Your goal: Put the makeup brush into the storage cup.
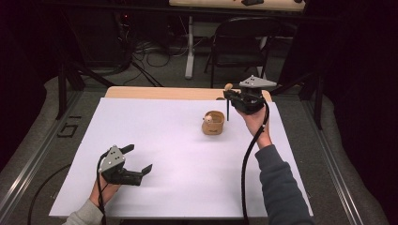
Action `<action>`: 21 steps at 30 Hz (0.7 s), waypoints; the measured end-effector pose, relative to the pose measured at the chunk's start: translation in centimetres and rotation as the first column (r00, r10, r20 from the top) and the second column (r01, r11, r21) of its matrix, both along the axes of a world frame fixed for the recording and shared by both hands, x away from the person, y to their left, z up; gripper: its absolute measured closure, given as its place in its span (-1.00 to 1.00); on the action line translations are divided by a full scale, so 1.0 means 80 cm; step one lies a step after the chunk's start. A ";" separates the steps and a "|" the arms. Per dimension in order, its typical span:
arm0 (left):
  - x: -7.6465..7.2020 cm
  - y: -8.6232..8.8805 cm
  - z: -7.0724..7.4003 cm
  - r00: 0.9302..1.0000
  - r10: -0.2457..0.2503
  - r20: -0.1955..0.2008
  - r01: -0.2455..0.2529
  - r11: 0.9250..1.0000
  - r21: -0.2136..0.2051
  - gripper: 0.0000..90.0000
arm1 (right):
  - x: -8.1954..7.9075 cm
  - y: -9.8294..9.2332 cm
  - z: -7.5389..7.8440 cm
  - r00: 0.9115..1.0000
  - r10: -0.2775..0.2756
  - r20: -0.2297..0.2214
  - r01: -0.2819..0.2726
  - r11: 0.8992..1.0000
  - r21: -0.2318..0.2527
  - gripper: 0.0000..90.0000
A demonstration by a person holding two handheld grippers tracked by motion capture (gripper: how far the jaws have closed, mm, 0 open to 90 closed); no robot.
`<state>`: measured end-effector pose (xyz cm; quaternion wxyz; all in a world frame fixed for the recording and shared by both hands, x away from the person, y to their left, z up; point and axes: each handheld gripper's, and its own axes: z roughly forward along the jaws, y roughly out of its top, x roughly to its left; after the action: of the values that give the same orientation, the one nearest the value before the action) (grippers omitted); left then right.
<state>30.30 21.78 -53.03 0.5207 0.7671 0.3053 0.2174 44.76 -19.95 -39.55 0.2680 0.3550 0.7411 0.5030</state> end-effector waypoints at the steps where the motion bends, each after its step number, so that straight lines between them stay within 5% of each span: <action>1: 0.000 0.000 0.000 1.000 0.002 0.002 -0.002 1.000 -0.002 -1.00 | 0.001 0.002 0.000 1.000 0.000 -0.001 0.000 1.000 0.001 0.85; 21: 0.000 0.000 0.000 1.000 -0.001 0.002 0.001 1.000 -0.002 -1.00 | 0.017 0.023 -0.003 1.000 0.015 0.017 -0.015 1.000 -0.001 0.85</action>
<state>30.27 21.79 -53.00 0.5220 0.7663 0.3047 0.2179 46.10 -18.09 -39.76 0.2706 0.3451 0.7416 0.5077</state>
